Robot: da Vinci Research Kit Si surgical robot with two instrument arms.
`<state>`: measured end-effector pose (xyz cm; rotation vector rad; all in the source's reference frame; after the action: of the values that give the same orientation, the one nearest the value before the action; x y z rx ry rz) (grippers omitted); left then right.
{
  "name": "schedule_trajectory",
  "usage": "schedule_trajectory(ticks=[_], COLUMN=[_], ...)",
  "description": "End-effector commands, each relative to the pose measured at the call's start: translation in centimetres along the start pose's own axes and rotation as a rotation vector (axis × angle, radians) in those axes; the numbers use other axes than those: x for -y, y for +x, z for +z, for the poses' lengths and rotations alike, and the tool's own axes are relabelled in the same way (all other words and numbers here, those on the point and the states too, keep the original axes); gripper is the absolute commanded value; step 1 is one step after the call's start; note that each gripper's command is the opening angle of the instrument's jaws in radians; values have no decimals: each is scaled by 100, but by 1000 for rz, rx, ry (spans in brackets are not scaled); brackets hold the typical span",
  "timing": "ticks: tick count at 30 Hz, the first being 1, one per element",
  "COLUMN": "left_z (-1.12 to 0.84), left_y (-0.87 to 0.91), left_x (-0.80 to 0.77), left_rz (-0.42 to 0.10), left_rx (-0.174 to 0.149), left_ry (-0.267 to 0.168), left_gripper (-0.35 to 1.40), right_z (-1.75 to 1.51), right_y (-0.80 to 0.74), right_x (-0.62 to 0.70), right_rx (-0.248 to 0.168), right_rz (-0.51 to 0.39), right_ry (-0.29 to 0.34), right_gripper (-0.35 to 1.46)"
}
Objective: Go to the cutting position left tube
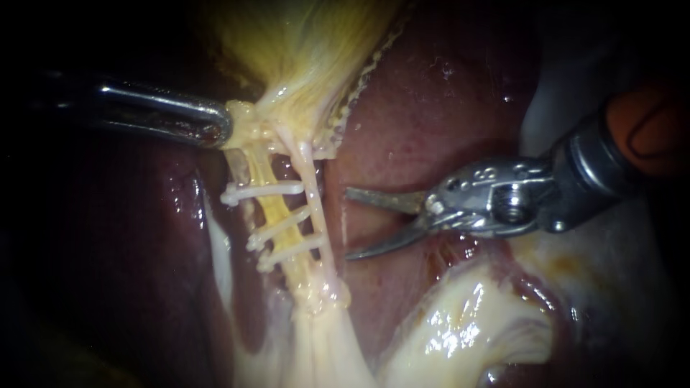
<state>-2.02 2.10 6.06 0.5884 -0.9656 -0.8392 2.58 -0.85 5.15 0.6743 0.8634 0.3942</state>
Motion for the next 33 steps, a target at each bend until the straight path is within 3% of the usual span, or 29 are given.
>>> schedule_trajectory(ticks=[1, 11, 33], left_z=[0, 0, 1], left_y=[0, 0, 1], left_x=[0, 0, 0], left_rz=[0, 0, 1], left_rx=[0, 0, 0], left_ry=[0, 0, -1], left_gripper=[-35, -35, -35], right_z=[3, 33, 71], right_y=[1, -3, -11], right_x=[-1, -10, -45], right_rx=[-1, 10, 31], right_rz=[4, 41, 70], right_ry=[8, 46, 81], right_gripper=[136, 133, 130])
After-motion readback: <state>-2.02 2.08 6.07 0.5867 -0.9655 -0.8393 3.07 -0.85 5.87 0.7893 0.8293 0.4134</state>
